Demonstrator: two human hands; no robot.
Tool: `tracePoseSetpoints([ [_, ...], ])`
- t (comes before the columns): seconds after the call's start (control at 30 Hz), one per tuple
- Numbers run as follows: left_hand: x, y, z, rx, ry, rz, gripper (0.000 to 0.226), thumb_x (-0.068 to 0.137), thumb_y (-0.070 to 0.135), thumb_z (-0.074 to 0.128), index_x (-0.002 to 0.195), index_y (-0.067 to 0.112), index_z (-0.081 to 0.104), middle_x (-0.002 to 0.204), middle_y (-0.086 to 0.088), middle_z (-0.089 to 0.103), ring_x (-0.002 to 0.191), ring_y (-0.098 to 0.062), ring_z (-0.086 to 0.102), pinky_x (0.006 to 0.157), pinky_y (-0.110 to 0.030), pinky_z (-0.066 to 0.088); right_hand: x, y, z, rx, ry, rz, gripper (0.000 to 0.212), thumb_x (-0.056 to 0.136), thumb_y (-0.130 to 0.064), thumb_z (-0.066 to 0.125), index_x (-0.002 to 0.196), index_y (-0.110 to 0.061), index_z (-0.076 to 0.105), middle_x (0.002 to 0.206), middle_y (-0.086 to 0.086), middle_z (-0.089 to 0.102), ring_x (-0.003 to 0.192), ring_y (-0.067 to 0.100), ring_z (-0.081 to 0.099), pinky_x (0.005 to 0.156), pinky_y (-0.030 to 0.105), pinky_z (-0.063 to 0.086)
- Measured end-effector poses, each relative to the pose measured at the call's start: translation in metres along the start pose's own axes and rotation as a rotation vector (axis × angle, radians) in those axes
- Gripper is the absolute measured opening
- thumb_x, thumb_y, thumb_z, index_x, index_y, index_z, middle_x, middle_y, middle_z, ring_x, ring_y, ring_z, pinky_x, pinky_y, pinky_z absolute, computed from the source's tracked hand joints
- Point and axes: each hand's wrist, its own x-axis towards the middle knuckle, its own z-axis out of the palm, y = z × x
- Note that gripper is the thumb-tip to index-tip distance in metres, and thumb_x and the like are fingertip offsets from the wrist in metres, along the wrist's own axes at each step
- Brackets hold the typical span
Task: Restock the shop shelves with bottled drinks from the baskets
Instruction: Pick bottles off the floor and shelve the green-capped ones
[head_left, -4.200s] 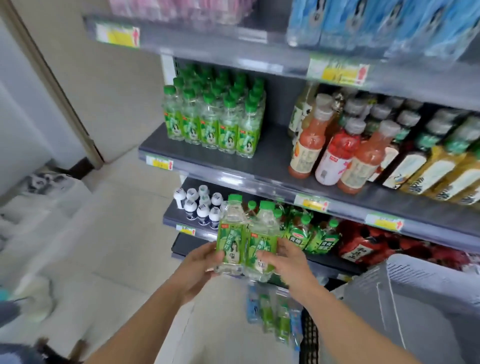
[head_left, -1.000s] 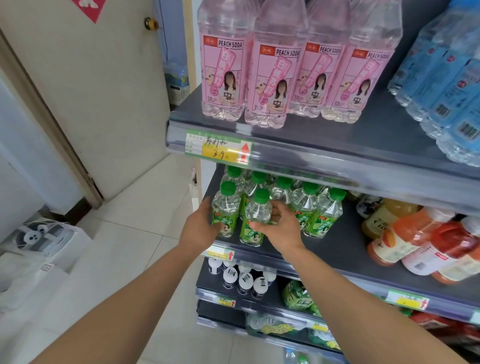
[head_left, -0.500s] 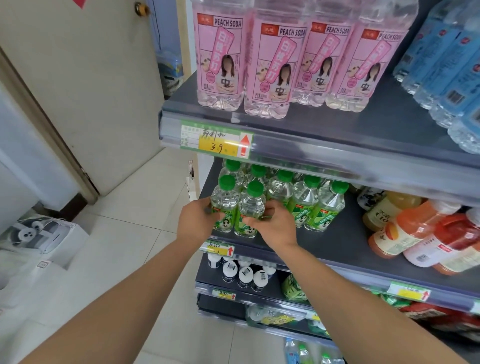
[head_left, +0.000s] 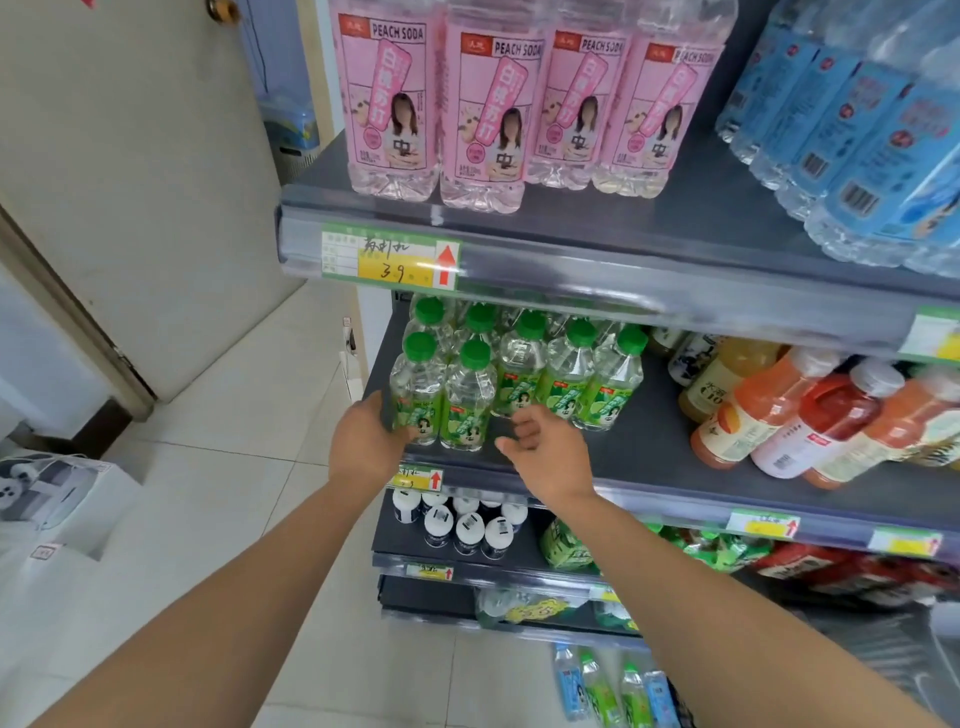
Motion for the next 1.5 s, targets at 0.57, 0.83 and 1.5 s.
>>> tracePoseSetpoints([
  [0.57, -0.167, -0.004, 0.191, 0.067, -0.269, -0.085, 0.021, 0.086, 0.012, 0.063, 0.106, 0.008, 0.064, 0.101, -0.011, 0.067, 0.092, -0.03, 0.063, 0.079, -0.035, 0.05, -0.133, 0.238, -0.083, -0.345, -0.191, 0.278, 0.013, 0.09, -0.031, 0.06, 0.096, -0.02, 0.065, 0.088, -0.002, 0.068, 0.087, 0.018, 0.064, 0.078, 0.033, 0.054],
  [0.83, -0.251, -0.024, 0.342, 0.065, -0.408, -0.189, 0.031, 0.086, 0.019, 0.068, 0.116, 0.016, 0.063, 0.117, -0.004, 0.062, 0.109, -0.023, 0.059, 0.095, -0.035, 0.048, -0.177, 0.388, -0.075, -0.47, -0.327, 0.414, 0.015, 0.093, -0.035, 0.053, 0.09, -0.024, 0.063, 0.103, -0.001, 0.068, 0.101, 0.02, 0.062, 0.078, 0.028, 0.05],
  [1.5, -0.272, -0.211, 0.709, 0.275, -0.745, -0.157, 0.04, 0.09, 0.028, 0.06, 0.129, 0.019, 0.055, 0.13, -0.003, 0.056, 0.119, -0.021, 0.054, 0.098, -0.03, 0.043, -0.21, 0.747, 0.156, -0.341, -0.285, 0.734, 0.03, 0.088, -0.041, 0.061, 0.112, -0.023, 0.062, 0.114, -0.002, 0.067, 0.104, 0.02, 0.062, 0.084, 0.032, 0.052],
])
